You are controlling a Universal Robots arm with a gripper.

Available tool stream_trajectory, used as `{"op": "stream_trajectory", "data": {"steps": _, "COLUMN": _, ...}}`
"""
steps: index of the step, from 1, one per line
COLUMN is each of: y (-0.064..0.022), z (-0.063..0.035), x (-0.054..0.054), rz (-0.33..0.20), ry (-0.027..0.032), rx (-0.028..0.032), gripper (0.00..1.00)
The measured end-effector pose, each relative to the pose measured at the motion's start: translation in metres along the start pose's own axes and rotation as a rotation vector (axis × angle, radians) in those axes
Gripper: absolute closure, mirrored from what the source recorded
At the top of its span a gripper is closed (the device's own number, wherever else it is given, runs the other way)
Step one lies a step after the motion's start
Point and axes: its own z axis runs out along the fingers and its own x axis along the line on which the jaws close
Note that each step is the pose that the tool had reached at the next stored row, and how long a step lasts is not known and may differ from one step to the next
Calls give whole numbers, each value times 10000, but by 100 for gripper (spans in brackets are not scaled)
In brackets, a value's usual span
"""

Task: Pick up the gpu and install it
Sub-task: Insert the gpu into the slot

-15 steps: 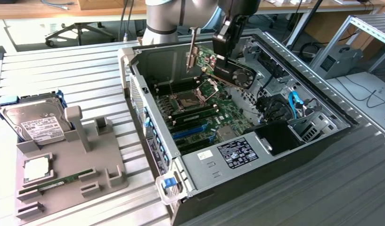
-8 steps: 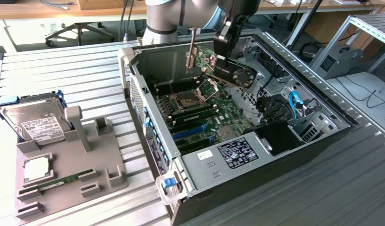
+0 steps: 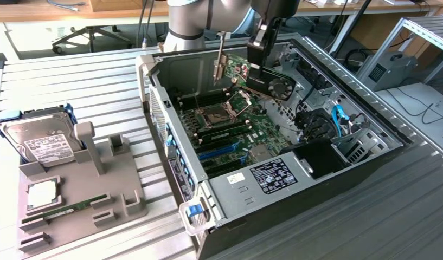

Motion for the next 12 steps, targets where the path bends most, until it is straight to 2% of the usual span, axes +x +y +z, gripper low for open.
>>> {"op": "stream_trajectory", "data": {"steps": 12, "y": 0, "z": 2, "x": 0, "rz": -608, "ry": -35, "rx": 3, "gripper": 73}}
